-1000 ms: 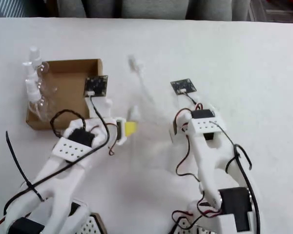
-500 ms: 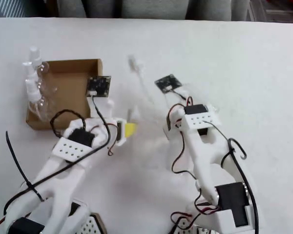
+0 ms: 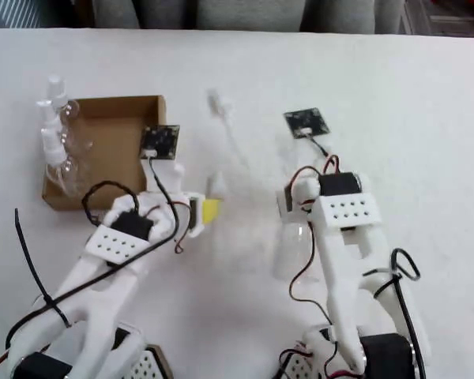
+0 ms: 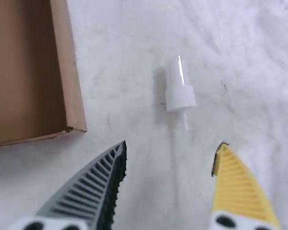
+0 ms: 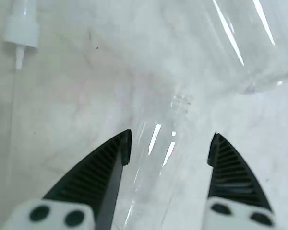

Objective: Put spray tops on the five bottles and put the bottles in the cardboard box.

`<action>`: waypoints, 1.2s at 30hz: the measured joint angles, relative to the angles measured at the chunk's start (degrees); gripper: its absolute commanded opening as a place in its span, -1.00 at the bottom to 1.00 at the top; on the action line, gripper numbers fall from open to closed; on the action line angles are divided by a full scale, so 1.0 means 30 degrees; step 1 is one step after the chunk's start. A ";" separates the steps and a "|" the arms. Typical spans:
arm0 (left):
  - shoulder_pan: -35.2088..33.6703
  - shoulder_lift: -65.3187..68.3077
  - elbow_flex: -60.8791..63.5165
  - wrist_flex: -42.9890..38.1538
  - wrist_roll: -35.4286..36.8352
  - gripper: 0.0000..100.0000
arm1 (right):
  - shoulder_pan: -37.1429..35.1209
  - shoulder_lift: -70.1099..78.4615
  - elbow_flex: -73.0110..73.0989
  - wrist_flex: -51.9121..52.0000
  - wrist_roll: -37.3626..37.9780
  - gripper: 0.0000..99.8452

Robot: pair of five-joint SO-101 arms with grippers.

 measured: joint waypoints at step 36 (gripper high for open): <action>0.0059 0.0000 0.0000 0.0000 0.0000 -0.43 | 0.1143 0.4190 0.0791 -0.3106 -0.3018 -0.96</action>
